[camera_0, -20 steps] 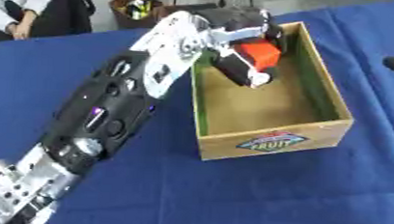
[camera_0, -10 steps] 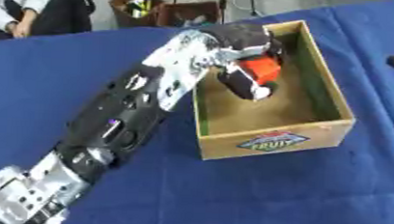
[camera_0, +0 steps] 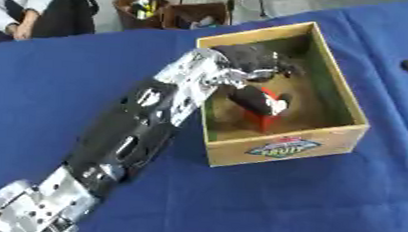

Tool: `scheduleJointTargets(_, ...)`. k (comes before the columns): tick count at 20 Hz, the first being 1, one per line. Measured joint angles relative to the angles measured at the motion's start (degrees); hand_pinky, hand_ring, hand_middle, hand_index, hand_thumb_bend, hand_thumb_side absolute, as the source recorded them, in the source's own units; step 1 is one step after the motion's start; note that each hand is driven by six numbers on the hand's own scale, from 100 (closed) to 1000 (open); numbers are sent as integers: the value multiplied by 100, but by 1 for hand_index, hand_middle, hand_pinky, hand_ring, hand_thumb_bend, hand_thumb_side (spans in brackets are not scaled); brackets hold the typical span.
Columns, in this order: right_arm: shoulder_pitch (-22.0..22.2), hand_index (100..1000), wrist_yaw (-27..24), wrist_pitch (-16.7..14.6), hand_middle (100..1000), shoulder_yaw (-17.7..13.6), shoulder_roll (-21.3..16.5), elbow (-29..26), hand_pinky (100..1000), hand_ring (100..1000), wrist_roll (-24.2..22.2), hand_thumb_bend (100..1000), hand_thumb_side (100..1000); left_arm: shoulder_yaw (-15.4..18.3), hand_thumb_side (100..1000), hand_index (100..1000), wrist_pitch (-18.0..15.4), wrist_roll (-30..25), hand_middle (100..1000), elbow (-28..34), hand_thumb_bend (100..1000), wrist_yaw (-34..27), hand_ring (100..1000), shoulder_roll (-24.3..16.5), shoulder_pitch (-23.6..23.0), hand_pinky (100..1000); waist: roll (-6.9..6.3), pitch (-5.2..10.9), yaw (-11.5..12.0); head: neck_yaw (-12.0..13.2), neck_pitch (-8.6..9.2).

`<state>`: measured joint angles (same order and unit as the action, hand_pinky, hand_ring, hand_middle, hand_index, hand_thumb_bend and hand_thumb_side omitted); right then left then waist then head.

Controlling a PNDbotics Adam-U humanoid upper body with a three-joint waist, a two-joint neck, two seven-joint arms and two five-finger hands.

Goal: Pick up objects on the table and place them in the box.

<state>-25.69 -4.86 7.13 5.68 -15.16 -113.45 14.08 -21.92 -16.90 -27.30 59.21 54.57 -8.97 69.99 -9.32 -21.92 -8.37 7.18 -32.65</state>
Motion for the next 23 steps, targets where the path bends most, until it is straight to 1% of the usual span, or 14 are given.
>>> scheduleJointTargets(2,0,730,0,6,539,0,10,0,957,745,-7,100,516,43,770,970,12,100,805,138,100,41,785,-3,1,643,1,0,14,-1,0)
scheduleJointTargets(4,1,730,0,9,539,1,24,0,957,745,-10,100,514,108,763,956,71,231,777,352,100,60,760,-20,3,614,1,1,29,-9,-1)
scheduleJointTargets(5,4,730,0,9,539,1,25,0,957,745,-10,100,514,156,767,945,110,304,762,469,100,48,749,-43,6,603,2,2,35,-20,-1)
scheduleJointTargets(7,25,730,0,10,539,1,26,0,957,745,-10,100,514,295,767,945,205,457,762,739,100,-39,749,-133,20,603,3,7,66,-34,-5)
scheduleJointTargets(8,31,730,0,10,539,0,27,0,957,745,-10,100,514,343,767,945,259,514,762,868,100,-101,749,-191,20,603,5,9,67,-46,-6)
scheduleJointTargets(9,36,730,0,10,539,0,27,0,957,745,-10,100,512,373,769,921,312,549,735,997,100,-172,721,-236,19,574,7,12,69,-53,-7)
scheduleJointTargets(11,51,730,0,12,539,-2,28,0,957,745,-6,100,511,446,764,906,434,607,720,1236,100,-313,707,-304,17,561,21,40,118,-78,-18)
scheduleJointTargets(14,62,730,0,20,539,-2,31,0,957,745,2,100,511,680,721,882,587,785,692,1660,100,-578,679,-468,-43,543,62,74,175,-105,-52)
scheduleJointTargets(17,99,730,0,22,540,-2,36,0,956,745,7,100,511,830,702,864,711,1025,682,2092,100,-844,669,-675,-200,535,76,90,239,-129,-57)
scheduleJointTargets(20,99,730,0,18,540,-4,39,0,956,745,16,100,512,934,699,862,855,1284,679,2551,100,-1123,667,-879,-368,534,137,144,297,-150,-83)
scheduleJointTargets(23,99,730,2,17,540,-4,49,0,956,745,29,100,512,961,699,862,1031,1385,679,2964,100,-1376,667,-1030,-495,534,151,145,304,-166,-103)
